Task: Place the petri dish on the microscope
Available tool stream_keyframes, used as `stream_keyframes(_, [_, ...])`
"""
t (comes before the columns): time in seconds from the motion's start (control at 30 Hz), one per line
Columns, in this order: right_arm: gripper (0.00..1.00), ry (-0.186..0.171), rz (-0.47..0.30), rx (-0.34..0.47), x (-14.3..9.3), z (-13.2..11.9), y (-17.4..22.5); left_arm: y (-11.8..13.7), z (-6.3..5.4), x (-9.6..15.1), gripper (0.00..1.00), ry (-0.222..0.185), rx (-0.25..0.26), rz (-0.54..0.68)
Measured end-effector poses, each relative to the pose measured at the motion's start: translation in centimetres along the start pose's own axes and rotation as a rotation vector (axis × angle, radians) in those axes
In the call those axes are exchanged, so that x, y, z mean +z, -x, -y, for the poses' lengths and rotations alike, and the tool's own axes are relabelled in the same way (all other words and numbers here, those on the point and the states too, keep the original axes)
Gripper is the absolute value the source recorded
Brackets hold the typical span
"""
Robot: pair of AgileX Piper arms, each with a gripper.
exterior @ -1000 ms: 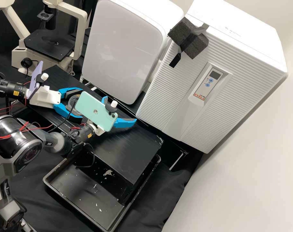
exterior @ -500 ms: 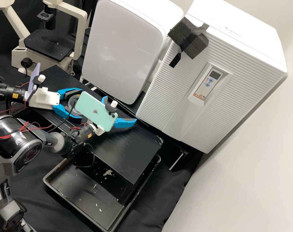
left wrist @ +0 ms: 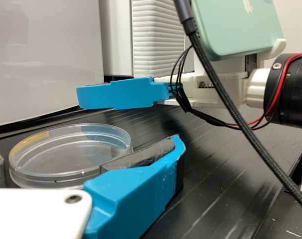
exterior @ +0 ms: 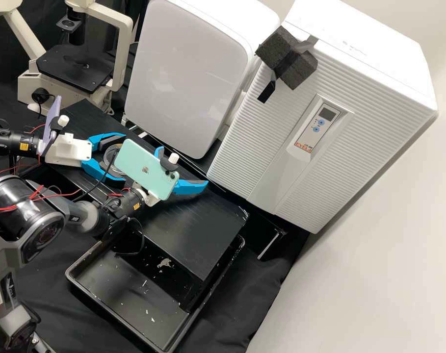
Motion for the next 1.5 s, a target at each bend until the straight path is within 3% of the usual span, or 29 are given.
stream_keyframes(0.07, [1.0,0.0,0.0,0.0,0.0,0.0,0.0,0.01,0.03,0.05,0.0,0.024,-0.005,0.012])
stream_keyframes(0.1, [1.0,0.0,0.0,0.0,0.0,0.0,0.0,0.02,0.03,0.04,1.0,0.037,-0.008,0.019])
stream_keyframes(0.2, [1.0,0.0,0.0,0.0,0.0,0.0,0.0,0.02,0.01,0.01,1.0,0.065,-0.016,0.04])
stream_keyframes(0.47, [1.0,0.0,0.0,0.0,0.0,0.0,0.0,0.05,0.0,-0.07,1.0,0.082,-0.029,0.067])
stream_keyframes(0.5, [1.0,0.0,0.0,0.0,0.0,0.0,0.0,0.06,-0.01,-0.13,0.0,0.089,-0.029,0.066])
stream_keyframes(1.5, [1.0,0.0,0.0,0.0,0.0,0.0,0.0,0.05,-0.08,-0.3,0.0,0.108,-0.021,0.047])
